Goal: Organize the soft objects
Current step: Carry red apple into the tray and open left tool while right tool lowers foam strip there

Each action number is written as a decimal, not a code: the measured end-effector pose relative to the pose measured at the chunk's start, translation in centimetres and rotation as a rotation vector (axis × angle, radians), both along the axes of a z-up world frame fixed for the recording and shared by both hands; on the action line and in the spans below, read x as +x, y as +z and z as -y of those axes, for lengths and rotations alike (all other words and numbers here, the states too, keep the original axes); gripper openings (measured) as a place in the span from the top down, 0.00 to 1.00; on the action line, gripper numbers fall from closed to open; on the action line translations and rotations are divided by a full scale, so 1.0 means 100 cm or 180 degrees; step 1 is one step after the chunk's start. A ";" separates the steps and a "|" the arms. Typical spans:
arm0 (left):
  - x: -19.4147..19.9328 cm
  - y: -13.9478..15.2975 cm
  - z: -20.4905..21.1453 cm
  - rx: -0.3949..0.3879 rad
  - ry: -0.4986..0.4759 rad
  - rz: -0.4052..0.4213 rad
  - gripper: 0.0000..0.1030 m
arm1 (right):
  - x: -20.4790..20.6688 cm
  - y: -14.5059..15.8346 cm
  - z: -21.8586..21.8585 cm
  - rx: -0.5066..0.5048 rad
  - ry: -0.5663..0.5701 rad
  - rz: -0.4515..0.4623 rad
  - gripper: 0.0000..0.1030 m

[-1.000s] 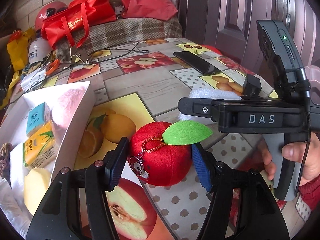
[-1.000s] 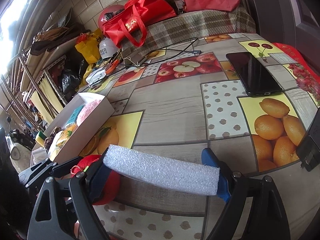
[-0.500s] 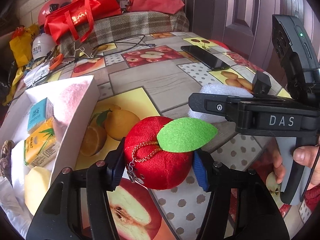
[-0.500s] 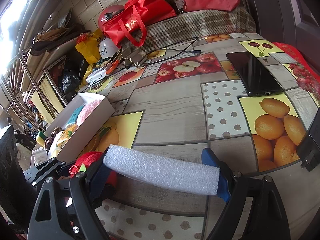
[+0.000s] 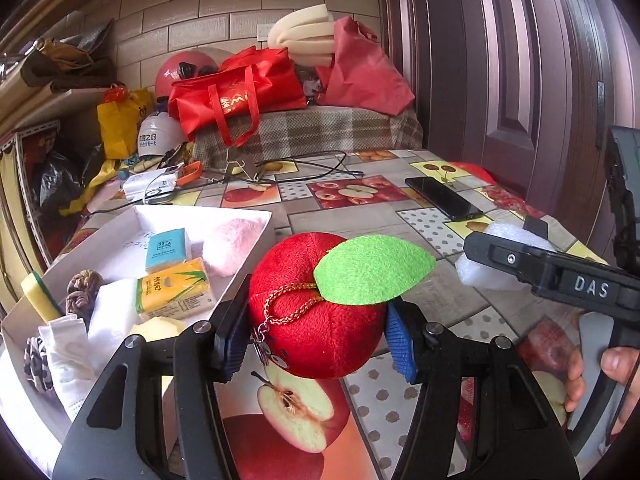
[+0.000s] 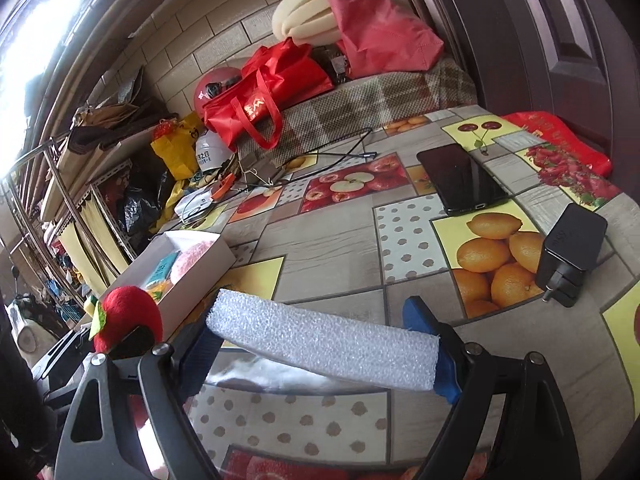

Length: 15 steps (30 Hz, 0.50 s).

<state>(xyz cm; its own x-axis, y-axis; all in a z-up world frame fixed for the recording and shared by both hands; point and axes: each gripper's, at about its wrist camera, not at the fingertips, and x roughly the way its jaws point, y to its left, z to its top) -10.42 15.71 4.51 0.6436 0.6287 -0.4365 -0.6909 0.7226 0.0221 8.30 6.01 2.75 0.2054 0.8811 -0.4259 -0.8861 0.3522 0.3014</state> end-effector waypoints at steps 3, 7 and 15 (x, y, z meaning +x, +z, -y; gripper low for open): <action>-0.007 0.001 0.006 0.0020 -0.0007 0.0055 0.43 | -0.028 0.009 0.008 0.0076 0.0005 0.0419 0.15; -0.024 0.002 0.016 0.0092 -0.0014 0.0079 0.43 | -0.058 0.013 0.010 0.0109 0.0067 0.0821 0.15; -0.089 0.003 0.009 0.0122 0.0216 0.0164 0.43 | -0.105 0.012 -0.009 0.0146 0.0330 0.1113 0.15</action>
<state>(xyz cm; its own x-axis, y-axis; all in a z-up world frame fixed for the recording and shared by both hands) -19.36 14.78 4.82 0.6199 0.6873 -0.3787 -0.7392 0.6734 0.0121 -2.23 6.90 3.98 0.2402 0.9215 -0.3052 -0.9686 0.2483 -0.0125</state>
